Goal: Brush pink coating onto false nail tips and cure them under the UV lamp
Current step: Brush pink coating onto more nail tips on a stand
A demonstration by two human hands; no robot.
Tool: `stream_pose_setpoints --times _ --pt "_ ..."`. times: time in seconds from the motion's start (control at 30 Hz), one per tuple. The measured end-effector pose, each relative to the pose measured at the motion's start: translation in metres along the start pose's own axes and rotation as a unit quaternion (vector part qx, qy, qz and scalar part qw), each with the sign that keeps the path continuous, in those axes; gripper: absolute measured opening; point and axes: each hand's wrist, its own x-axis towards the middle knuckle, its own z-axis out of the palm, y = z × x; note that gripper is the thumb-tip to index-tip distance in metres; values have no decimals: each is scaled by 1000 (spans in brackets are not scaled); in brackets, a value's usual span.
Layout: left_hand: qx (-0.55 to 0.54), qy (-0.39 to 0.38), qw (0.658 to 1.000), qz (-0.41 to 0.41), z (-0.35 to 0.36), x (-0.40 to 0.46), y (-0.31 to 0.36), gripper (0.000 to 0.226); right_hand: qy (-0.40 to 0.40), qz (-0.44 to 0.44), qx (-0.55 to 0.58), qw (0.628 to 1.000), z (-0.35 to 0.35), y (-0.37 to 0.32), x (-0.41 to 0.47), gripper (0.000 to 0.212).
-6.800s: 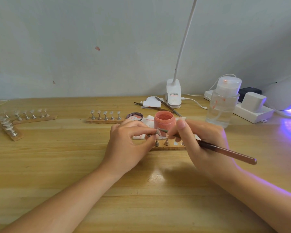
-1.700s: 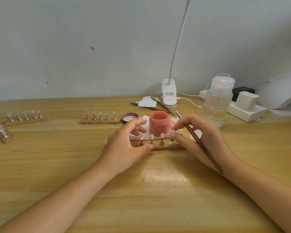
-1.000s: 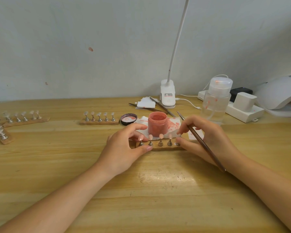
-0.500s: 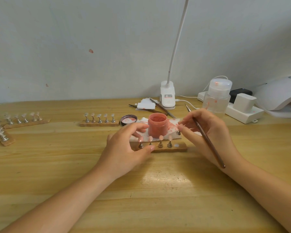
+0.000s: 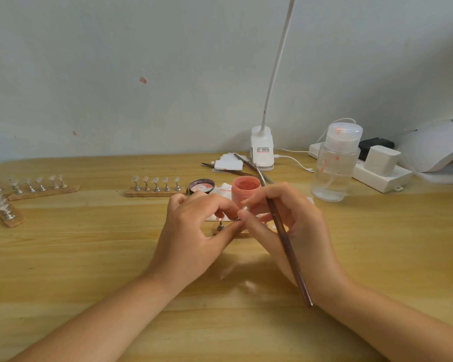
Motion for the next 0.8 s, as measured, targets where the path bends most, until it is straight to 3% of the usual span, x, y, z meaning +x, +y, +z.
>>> stream_pose_setpoints --times 0.17,0.27,0.4,0.47,0.57,0.8 --pt "-23 15 999 -19 -1 1 2 8 -8 16 -5 1000 -2 -1 1 23" --pt "-40 28 998 -51 -1 3 1 13 20 13 15 1000 -8 -3 10 11" --pt "-68 23 993 -90 -2 4 -3 18 50 62 51 996 -24 -5 32 38" --pt "-80 17 991 -102 -1 4 -6 9 52 118 21 991 -30 -1 47 51" --pt "-90 20 991 -98 -1 5 -8 16 23 178 -37 983 -34 6 73 35" --pt "-108 16 988 -110 -3 7 -8 16 -70 156 -173 970 -24 24 102 35"
